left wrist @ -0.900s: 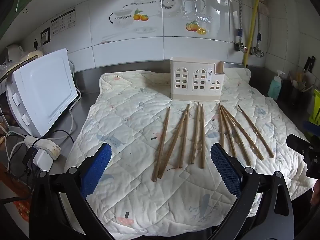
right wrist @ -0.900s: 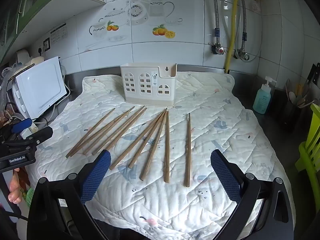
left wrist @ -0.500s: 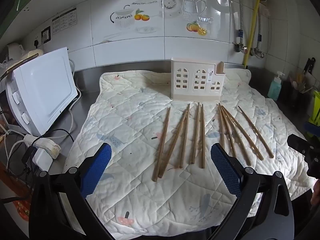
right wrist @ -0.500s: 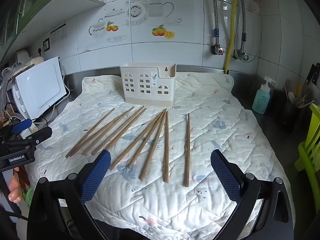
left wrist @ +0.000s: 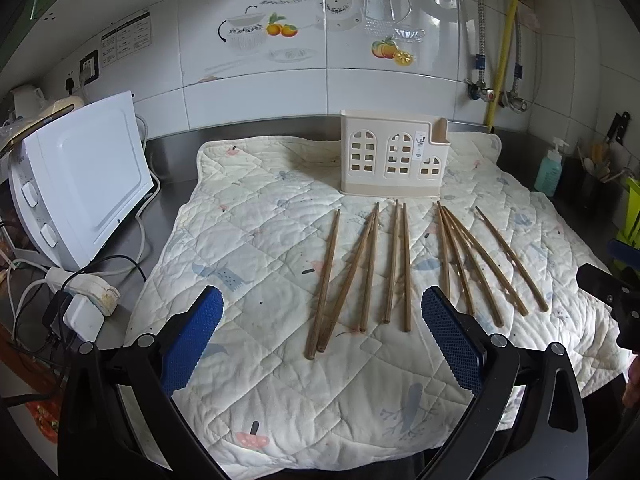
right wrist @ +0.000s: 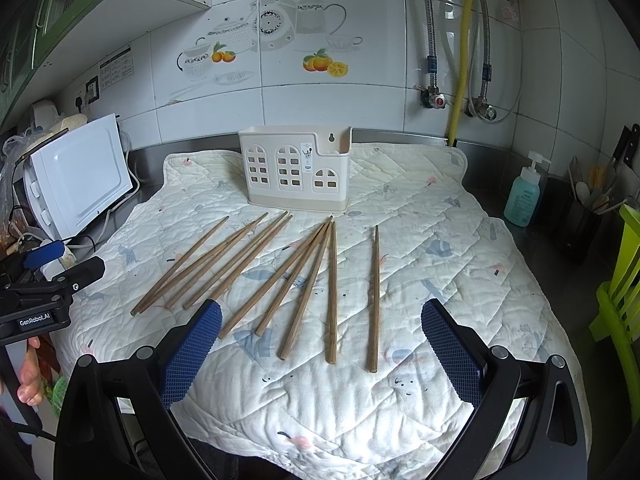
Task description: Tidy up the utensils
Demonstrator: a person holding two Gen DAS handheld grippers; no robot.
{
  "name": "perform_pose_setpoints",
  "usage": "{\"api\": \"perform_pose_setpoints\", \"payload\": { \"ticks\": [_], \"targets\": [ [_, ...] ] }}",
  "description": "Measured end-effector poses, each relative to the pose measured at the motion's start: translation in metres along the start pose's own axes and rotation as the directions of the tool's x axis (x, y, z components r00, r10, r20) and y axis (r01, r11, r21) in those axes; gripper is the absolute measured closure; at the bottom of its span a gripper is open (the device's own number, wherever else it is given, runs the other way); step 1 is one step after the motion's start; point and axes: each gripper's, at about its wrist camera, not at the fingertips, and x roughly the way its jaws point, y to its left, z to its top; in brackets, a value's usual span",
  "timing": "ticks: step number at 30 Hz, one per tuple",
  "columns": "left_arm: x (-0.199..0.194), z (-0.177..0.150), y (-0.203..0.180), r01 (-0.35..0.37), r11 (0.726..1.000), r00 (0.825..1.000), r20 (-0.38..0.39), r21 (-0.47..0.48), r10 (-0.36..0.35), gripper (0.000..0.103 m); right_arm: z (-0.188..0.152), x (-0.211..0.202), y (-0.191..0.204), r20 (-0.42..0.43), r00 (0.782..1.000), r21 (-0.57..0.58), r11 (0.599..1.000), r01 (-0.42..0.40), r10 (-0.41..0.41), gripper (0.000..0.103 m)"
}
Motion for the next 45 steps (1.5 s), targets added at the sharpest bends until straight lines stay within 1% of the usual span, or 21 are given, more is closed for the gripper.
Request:
{"api": "perform_pose_setpoints", "payload": {
  "ticks": [18,25,40,45],
  "targets": [
    [0.0028,-0.0007,0.0034,-0.041,0.999,0.999,-0.006,0.008,0.041,0.005,0.0013,0.0051,0.0039,-0.001,1.0,0.0,1.0,-0.002,0.002,0.006],
    [0.0043,-0.0025,0.0052,-0.047,0.999,0.999,-0.009,0.007,0.047,0.005,-0.0006,0.0002,-0.0037,-0.003,1.0,0.001,1.0,-0.001,0.001,0.006],
    [0.0044,-0.0035,0.0052,-0.04,0.999,0.999,-0.005,0.005,0.04,0.005,-0.0044,0.0002,-0.0008,-0.004,1.0,0.003,1.0,0.001,-0.001,0.006],
    [0.0066,-0.0049,0.0087,-0.032,0.999,0.999,-0.006,0.003,0.032,0.005,-0.006,0.0062,-0.0029,-0.01,1.0,0.012,1.0,0.002,-0.002,0.006]
  ]
}}
